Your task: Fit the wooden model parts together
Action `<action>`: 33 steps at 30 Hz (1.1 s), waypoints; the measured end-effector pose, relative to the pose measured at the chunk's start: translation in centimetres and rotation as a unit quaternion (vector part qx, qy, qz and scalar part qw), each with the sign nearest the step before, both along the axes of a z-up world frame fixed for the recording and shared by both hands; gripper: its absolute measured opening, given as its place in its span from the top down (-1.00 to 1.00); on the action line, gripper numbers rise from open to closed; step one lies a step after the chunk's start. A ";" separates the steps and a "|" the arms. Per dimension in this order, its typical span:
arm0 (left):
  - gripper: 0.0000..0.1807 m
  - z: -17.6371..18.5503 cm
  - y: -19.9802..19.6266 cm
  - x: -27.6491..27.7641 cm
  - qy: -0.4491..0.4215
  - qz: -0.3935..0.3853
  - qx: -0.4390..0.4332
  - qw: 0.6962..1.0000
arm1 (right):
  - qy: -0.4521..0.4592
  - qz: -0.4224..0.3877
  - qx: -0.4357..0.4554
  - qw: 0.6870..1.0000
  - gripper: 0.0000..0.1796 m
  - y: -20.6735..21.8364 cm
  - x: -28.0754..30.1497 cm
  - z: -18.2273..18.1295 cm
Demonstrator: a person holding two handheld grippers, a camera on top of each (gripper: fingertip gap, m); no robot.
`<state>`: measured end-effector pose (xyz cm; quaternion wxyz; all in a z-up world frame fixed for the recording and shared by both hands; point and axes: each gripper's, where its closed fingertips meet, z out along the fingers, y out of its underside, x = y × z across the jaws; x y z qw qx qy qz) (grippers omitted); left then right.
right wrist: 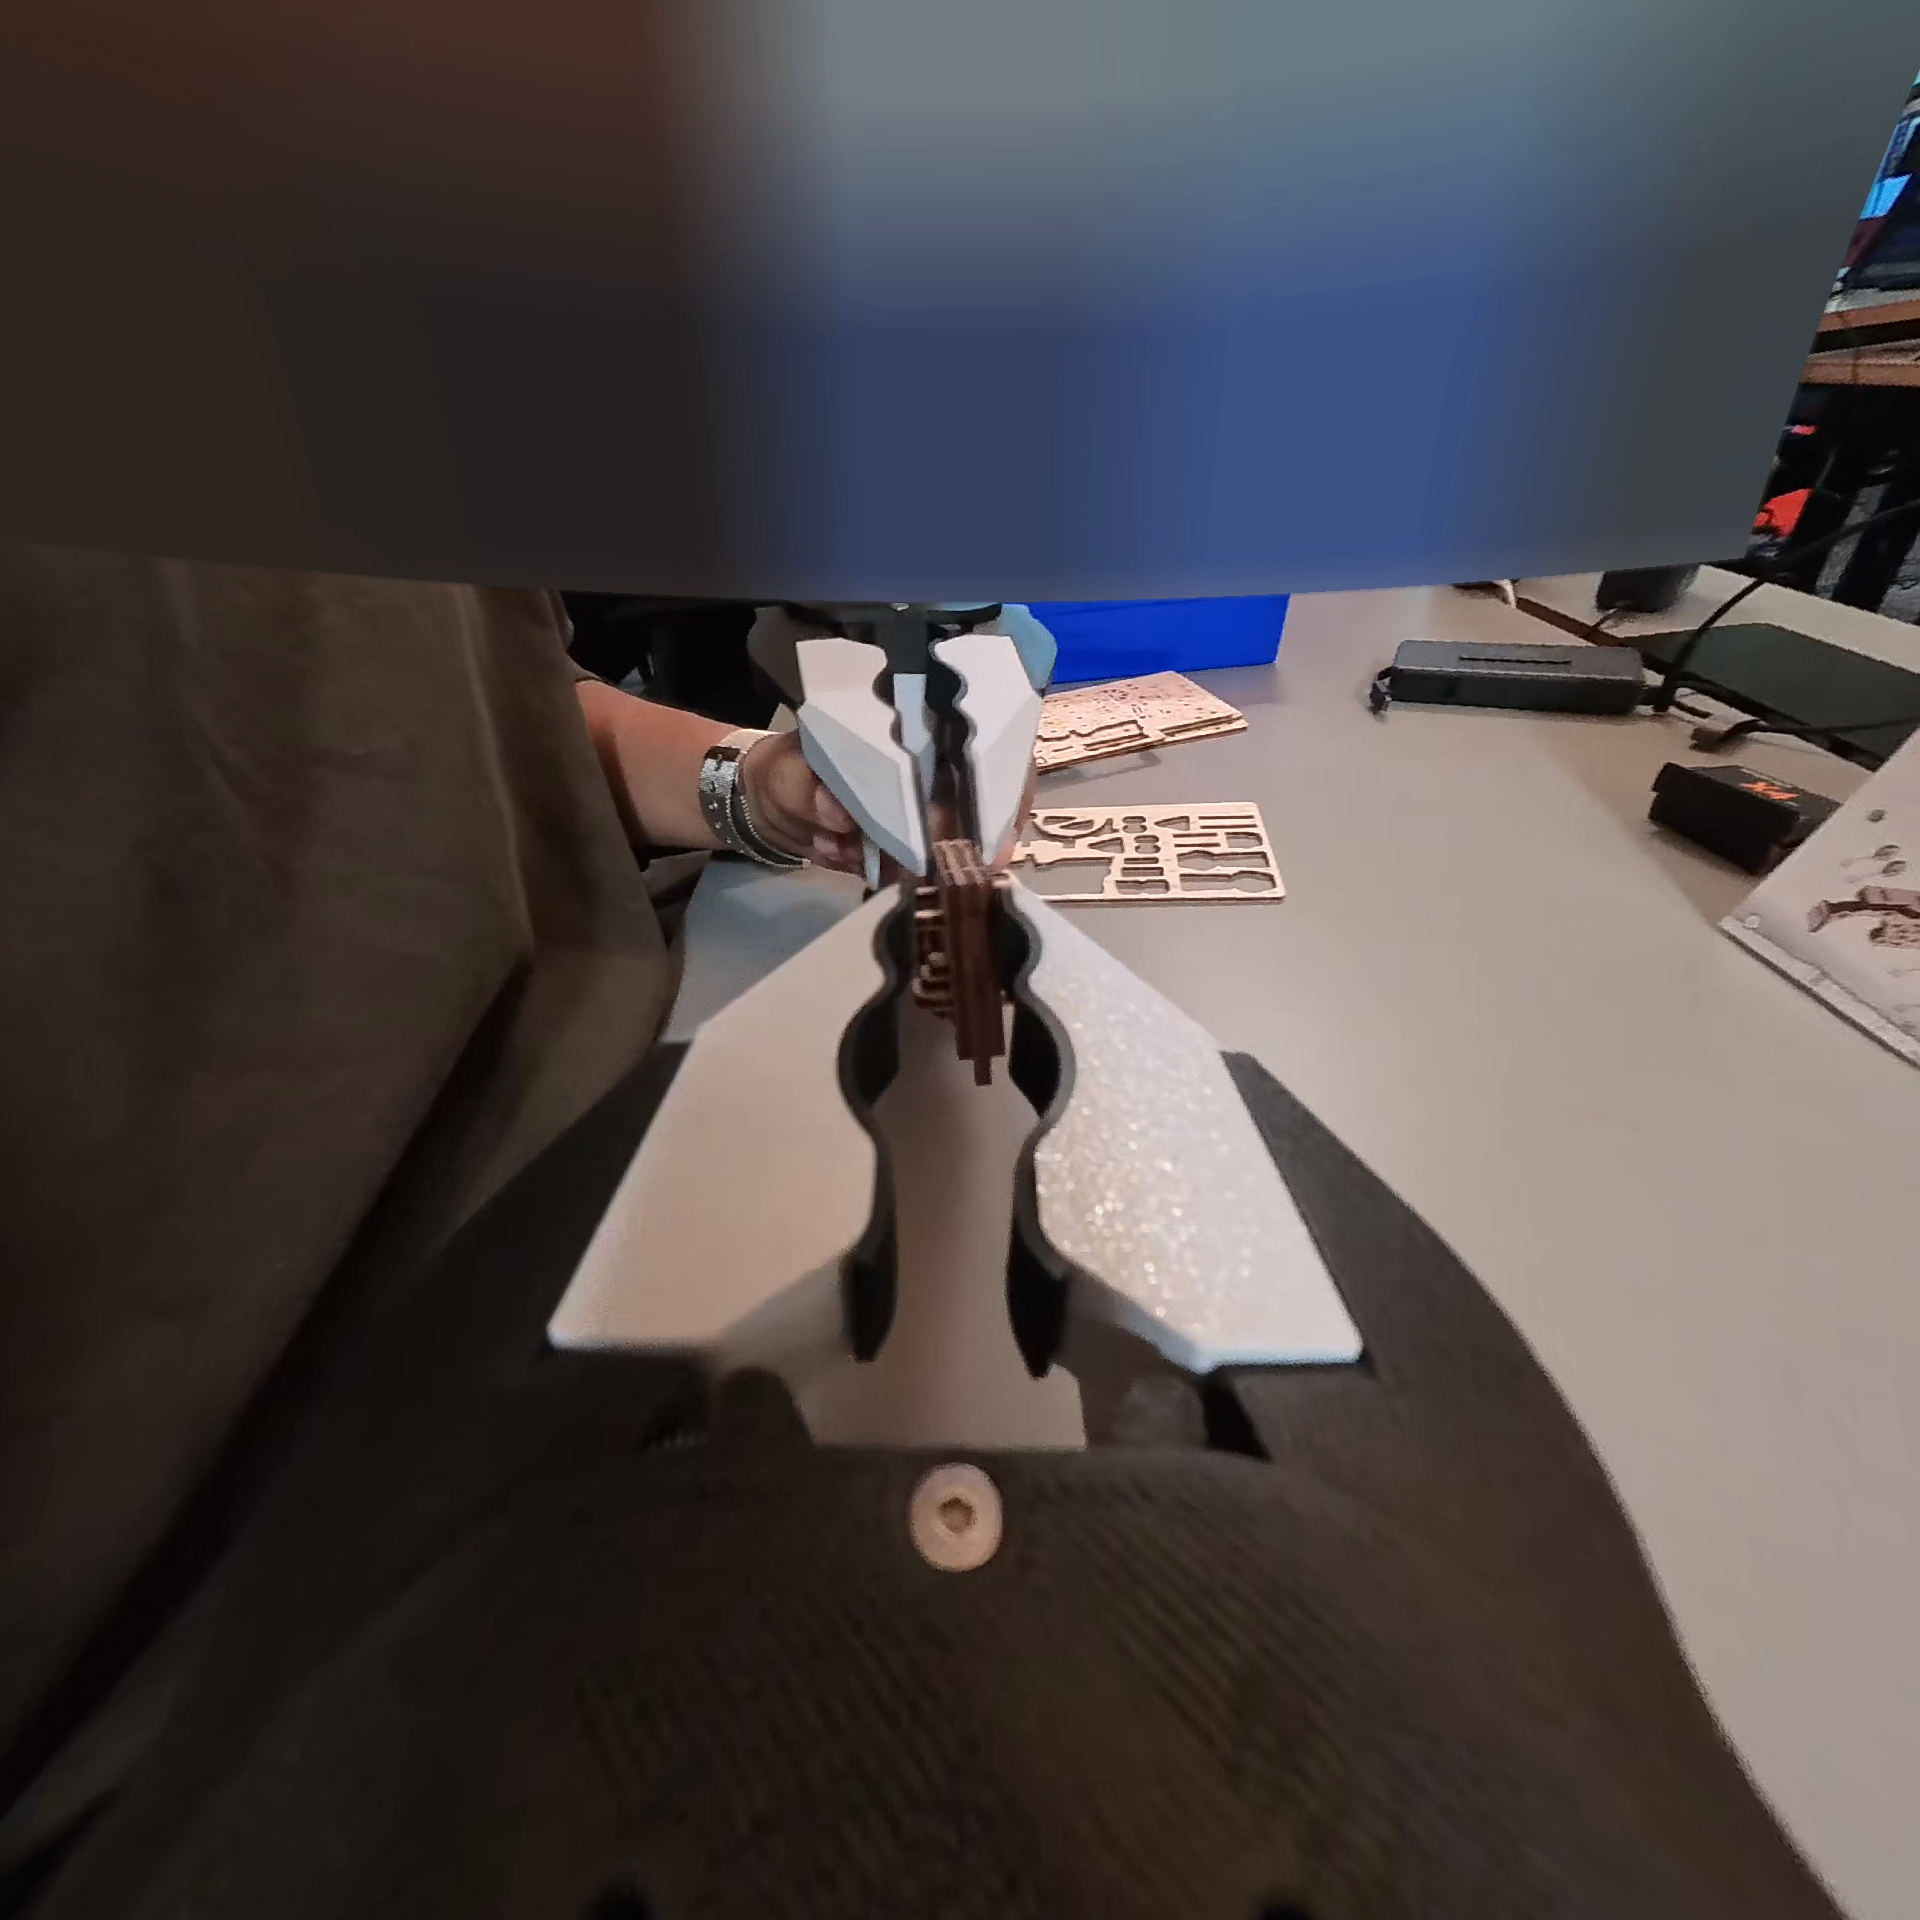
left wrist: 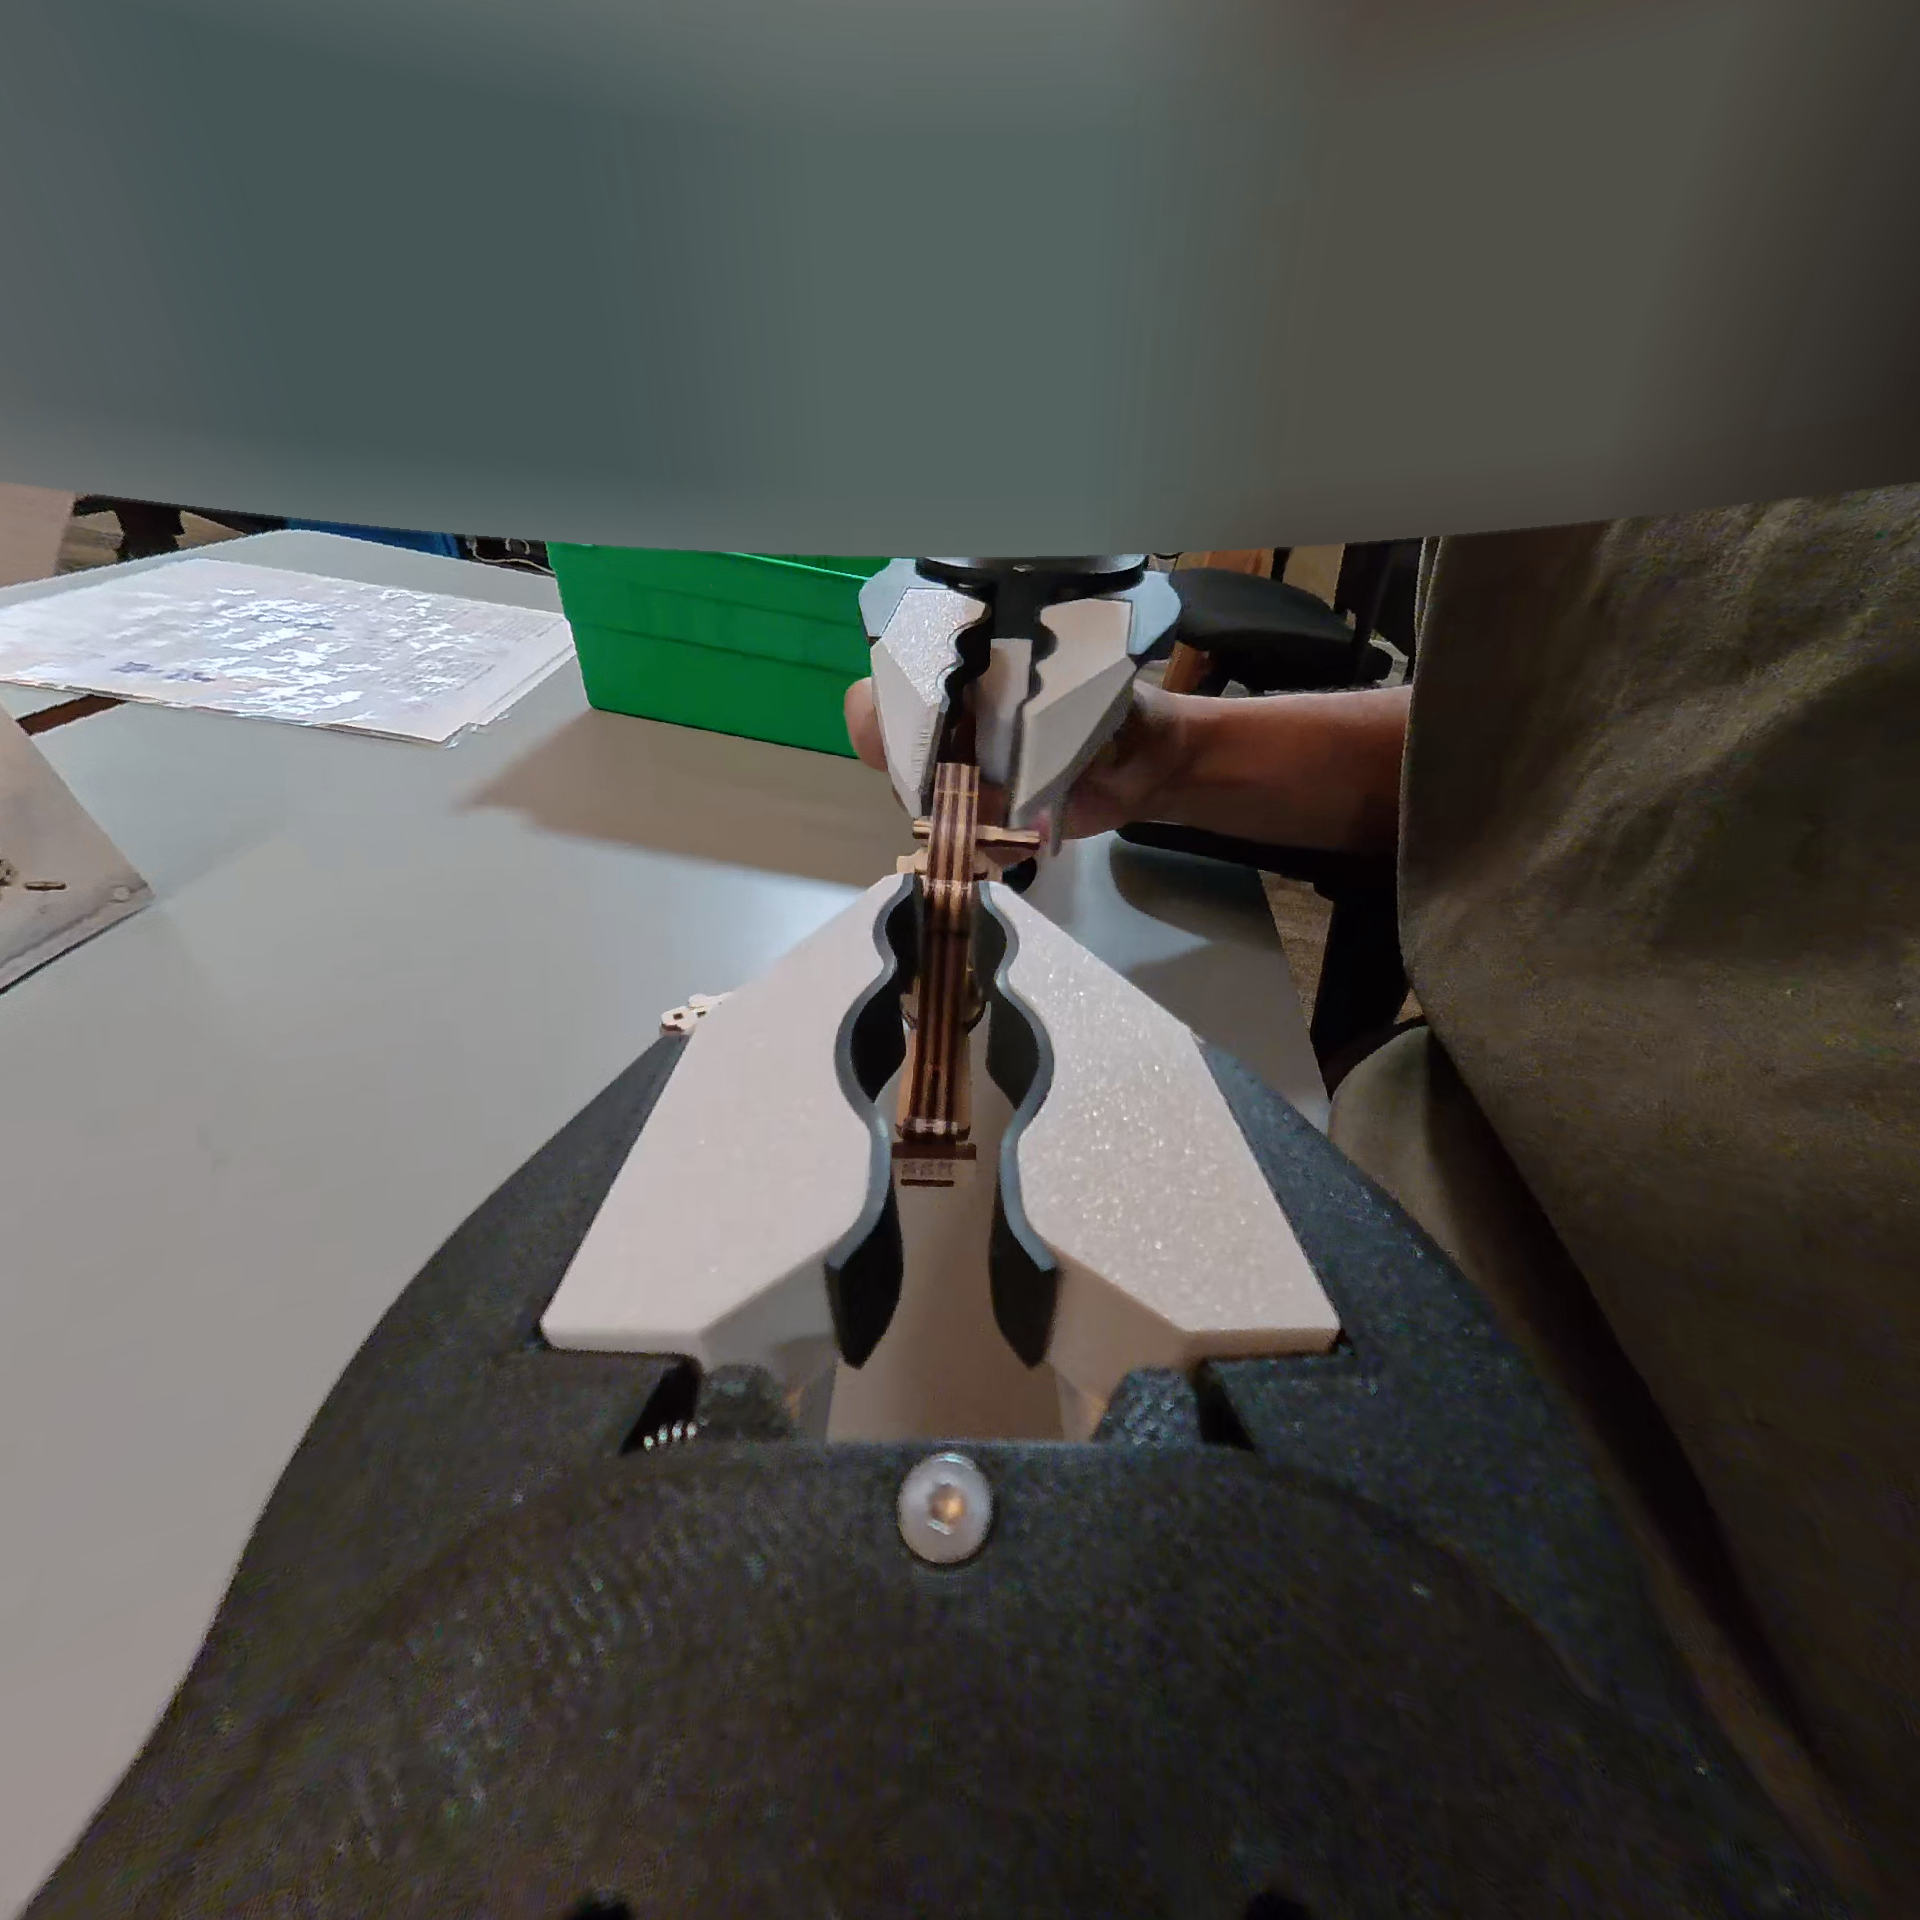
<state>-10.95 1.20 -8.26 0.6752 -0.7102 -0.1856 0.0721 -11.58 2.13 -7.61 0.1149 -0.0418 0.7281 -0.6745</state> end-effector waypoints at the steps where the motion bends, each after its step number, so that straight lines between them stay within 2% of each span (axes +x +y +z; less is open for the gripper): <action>1: 0.95 0.0 0.1 0.0 0.001 0.000 -0.002 1.000 | 0.001 0.000 0.000 1.000 0.86 0.0 0.0 0.0; 6: 0.95 -0.2 -0.1 -0.1 0.002 0.006 -0.009 1.000 | -0.011 0.030 0.006 0.999 0.60 -0.1 0.9 -0.2; 11: 0.95 0.0 0.1 0.0 -0.005 -0.002 0.003 1.000 | 0.005 0.020 -0.002 1.000 0.73 0.1 0.6 0.0; 15: 0.95 0.2 0.0 0.0 -0.027 -0.011 0.024 0.999 | 0.020 0.026 -0.013 0.999 0.64 0.1 1.0 0.2; 21: 0.95 0.3 0.2 0.2 -0.044 -0.024 0.038 0.998 | 0.051 0.006 -0.017 0.999 0.74 0.1 0.8 0.3; 33: 0.95 0.2 0.3 0.3 -0.032 -0.022 0.032 0.999 | 0.027 0.019 -0.016 0.999 0.76 0.1 1.0 0.4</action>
